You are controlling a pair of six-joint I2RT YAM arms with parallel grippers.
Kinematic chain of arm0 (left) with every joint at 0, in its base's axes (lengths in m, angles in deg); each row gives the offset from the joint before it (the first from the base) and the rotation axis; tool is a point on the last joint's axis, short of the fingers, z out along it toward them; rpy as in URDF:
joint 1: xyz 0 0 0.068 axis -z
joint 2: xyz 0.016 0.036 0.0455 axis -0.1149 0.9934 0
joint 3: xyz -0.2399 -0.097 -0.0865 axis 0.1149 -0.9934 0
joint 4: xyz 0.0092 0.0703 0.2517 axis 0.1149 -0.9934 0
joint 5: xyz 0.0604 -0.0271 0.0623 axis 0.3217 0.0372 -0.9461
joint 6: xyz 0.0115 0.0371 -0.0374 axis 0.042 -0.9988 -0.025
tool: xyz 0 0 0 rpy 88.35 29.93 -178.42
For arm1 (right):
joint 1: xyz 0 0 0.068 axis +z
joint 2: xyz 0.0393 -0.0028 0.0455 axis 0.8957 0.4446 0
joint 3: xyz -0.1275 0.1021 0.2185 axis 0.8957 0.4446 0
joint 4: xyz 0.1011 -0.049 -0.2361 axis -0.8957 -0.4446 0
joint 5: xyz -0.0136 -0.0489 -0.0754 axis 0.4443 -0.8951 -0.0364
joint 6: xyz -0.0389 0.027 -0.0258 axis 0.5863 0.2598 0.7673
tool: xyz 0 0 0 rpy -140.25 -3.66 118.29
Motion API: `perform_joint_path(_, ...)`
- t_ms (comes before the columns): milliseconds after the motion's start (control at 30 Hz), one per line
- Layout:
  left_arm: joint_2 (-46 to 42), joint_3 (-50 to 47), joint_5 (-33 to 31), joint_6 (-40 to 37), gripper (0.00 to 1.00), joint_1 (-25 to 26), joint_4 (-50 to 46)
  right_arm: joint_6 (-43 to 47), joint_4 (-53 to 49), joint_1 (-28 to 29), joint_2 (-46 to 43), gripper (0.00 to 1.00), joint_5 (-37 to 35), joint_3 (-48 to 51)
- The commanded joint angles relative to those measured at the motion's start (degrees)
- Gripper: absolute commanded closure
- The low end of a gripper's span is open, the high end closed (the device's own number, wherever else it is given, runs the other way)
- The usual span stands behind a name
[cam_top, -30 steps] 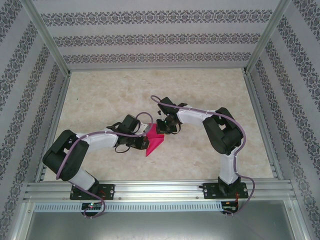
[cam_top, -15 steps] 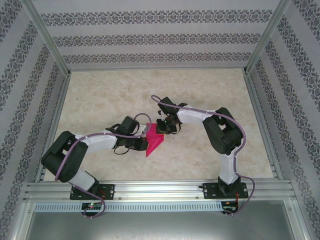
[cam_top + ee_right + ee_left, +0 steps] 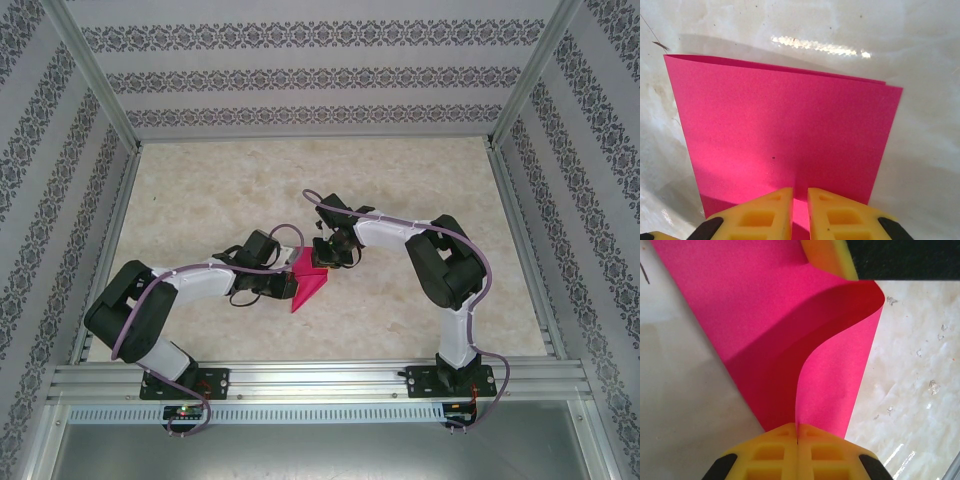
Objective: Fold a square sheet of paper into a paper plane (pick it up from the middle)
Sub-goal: Third fold the triangle at the center of the table.
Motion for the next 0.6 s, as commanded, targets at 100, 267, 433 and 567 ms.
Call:
perform_joint_path(100,0.9,-0.6,-0.5,-0.5,0.93,-0.9,1.0,-0.8,1.4,0.1,0.9,0.83,-0.4,1.1)
perform_joint_path(267,1.6,-0.7,-0.7,-0.3,0.93,-0.9,0.7,-1.0,1.3,0.1,1.1,0.82,-0.4,0.6)
perform_joint_path(433,1.4,-1.6,0.0,1.0,0.93,-0.9,1.2,-1.6,1.6,0.1,0.9,0.82,-0.6,0.5)
perform_joint_path(567,1.5,-2.4,-0.2,1.7,0.93,-0.9,2.4,-1.8,1.9,0.1,1.1,0.81,-0.2,0.4)
